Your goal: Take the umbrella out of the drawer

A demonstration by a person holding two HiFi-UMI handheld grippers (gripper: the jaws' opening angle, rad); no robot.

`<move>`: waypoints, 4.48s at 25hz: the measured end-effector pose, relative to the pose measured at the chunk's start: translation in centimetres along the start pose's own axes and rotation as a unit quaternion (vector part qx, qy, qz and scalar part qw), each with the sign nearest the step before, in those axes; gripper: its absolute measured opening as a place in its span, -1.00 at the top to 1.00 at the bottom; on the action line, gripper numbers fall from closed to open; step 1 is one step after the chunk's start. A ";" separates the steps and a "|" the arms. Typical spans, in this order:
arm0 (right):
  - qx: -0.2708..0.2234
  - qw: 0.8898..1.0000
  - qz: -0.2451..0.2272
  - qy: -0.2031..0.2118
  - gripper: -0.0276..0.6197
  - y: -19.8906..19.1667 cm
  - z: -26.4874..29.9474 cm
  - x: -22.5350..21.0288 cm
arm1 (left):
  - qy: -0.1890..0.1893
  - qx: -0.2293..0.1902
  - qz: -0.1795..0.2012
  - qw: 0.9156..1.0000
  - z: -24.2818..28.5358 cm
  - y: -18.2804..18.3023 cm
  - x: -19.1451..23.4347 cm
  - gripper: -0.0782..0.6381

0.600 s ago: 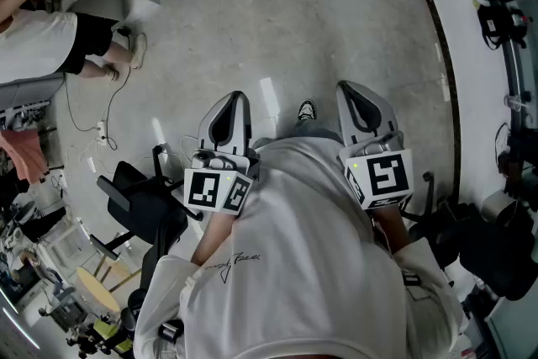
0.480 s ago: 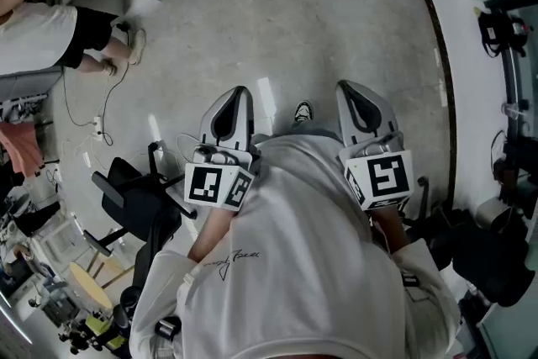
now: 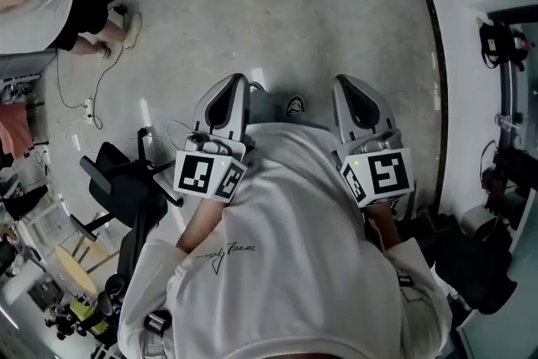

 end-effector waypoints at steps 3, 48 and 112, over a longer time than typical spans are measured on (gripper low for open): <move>0.000 1.000 -0.006 0.008 0.84 -0.1 0.3 0.0 | -0.002 0.001 -0.004 1.000 0.4 0.1 0.2 0.73; 0.056 0.998 0.020 0.003 0.84 12.8 33.6 -5.7 | 0.011 0.002 -0.010 1.000 25.0 12.2 25.1 0.73; 0.098 0.974 -0.045 0.198 0.83 21.7 55.5 -31.1 | 0.124 0.054 0.007 0.991 54.5 15.6 24.4 0.73</move>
Point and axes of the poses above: the fingertips, and each gripper's own axes: z forward along the fingers, x to its left, y out of its top, the point moved 9 cm from there along -z, backward along the fingers, and after that the axes turned 5 degrees about y, right-handed, at the moved point
